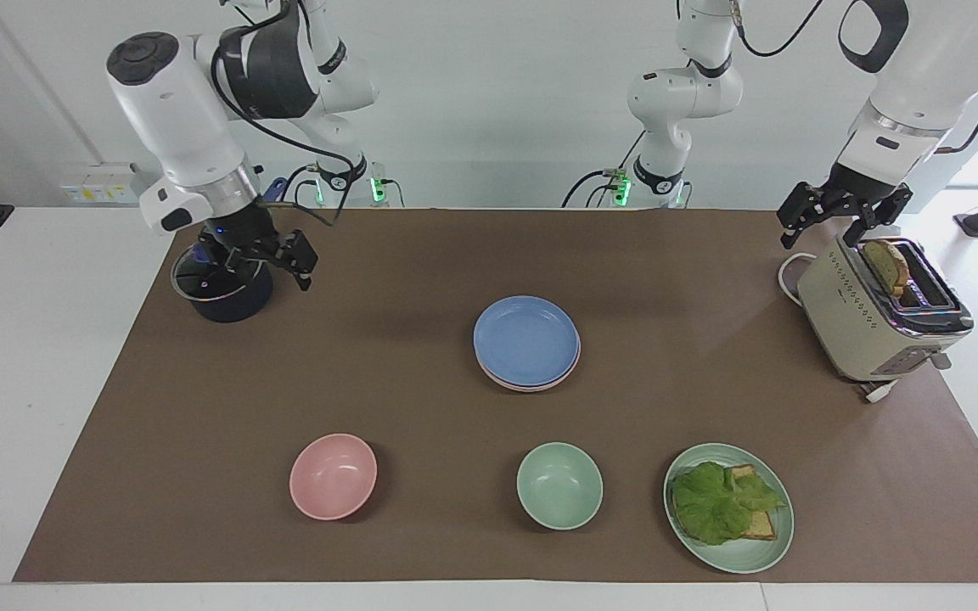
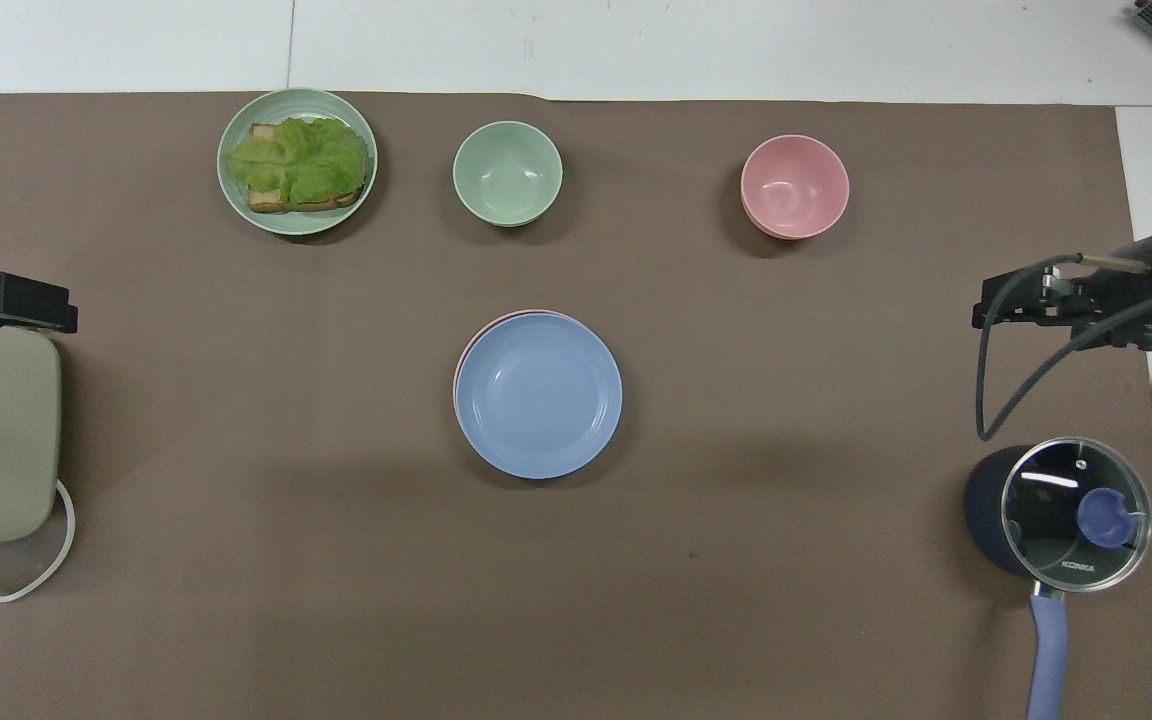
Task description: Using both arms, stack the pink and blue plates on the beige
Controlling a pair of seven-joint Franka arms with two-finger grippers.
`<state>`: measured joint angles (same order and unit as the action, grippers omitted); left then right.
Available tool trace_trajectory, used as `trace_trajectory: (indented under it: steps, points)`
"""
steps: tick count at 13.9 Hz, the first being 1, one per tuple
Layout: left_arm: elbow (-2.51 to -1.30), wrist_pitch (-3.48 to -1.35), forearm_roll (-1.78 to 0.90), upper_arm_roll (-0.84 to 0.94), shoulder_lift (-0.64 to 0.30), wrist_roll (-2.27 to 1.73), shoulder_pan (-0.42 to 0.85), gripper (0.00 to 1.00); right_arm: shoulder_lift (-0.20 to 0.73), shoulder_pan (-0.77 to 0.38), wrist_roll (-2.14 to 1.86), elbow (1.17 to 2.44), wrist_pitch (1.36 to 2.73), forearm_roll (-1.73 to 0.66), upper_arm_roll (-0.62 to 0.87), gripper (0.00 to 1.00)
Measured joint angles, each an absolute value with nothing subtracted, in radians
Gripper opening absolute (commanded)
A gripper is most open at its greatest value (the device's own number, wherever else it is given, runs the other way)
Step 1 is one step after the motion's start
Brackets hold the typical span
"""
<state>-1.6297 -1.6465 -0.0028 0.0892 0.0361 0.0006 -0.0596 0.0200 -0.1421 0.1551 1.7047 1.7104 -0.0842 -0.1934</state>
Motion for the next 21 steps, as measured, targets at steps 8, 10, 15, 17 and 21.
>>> trace_trajectory:
  steps: [8,10,15,17,21]
  points:
    - [-1.630,-1.646,-0.003,0.089,0.036,0.001,-0.060,1.00,-0.012,-0.011,0.023,1.756,1.670,-0.052,-0.194,1.00]
    - [-1.630,-1.646,-0.003,0.089,0.036,0.001,-0.060,1.00,-0.020,-0.012,0.018,1.757,1.669,-0.052,-0.184,1.00]
    - [-1.630,-1.646,-0.003,0.089,0.036,0.001,-0.060,1.00,-0.060,-0.021,-0.014,1.692,1.607,-0.051,-0.158,1.00]
    - [-1.630,-1.646,-0.003,0.089,0.036,0.001,-0.060,1.00,-0.078,-0.020,-0.039,1.684,1.604,-0.030,-0.159,1.00]
    - [-1.630,-1.646,-0.003,0.089,0.036,0.001,-0.060,1.00,-0.098,-0.021,-0.078,1.682,1.604,0.001,-0.154,1.00]
